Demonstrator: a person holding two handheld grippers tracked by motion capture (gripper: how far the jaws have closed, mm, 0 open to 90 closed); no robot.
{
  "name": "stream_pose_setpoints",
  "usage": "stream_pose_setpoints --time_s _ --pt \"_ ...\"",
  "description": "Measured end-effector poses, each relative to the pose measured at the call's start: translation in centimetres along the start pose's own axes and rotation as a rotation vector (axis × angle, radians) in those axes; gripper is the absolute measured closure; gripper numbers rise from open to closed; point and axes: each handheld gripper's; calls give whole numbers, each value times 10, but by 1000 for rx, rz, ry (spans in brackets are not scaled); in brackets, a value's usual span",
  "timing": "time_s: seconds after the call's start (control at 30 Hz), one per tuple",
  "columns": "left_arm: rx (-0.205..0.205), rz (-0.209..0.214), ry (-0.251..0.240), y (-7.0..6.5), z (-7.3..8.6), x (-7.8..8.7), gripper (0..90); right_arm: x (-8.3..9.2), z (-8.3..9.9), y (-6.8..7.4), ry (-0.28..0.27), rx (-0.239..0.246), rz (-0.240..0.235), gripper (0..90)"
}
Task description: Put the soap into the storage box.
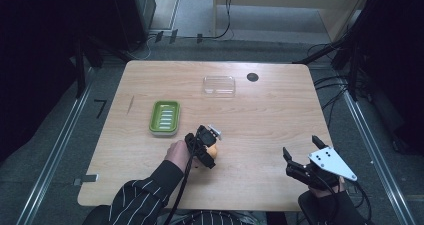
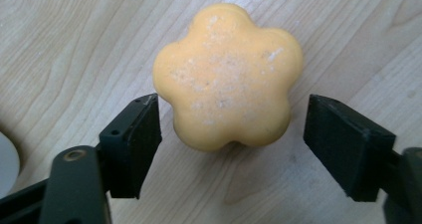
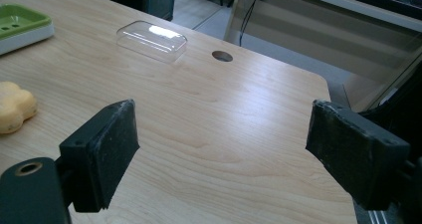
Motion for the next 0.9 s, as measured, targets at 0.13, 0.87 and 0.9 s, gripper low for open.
stream_pose_setpoints --time_s 0.13,0.87,0.9 --pt "7 -2 1 3 1 -3 309 0 0 0 0 0 0 133" --pt "-62 37 26 10 22 1 387 0 0 0 0 -1 -2 134" --pt "-65 22 26 10 22 1 372 0 0 0 0 -1 -2 133"
Point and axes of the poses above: each handheld gripper's, and its own axes: x roughly backward along the jaws, z roughly out of its underside, y roughly to its left, and after that the axes turned 4 degrees about -x, right-handed
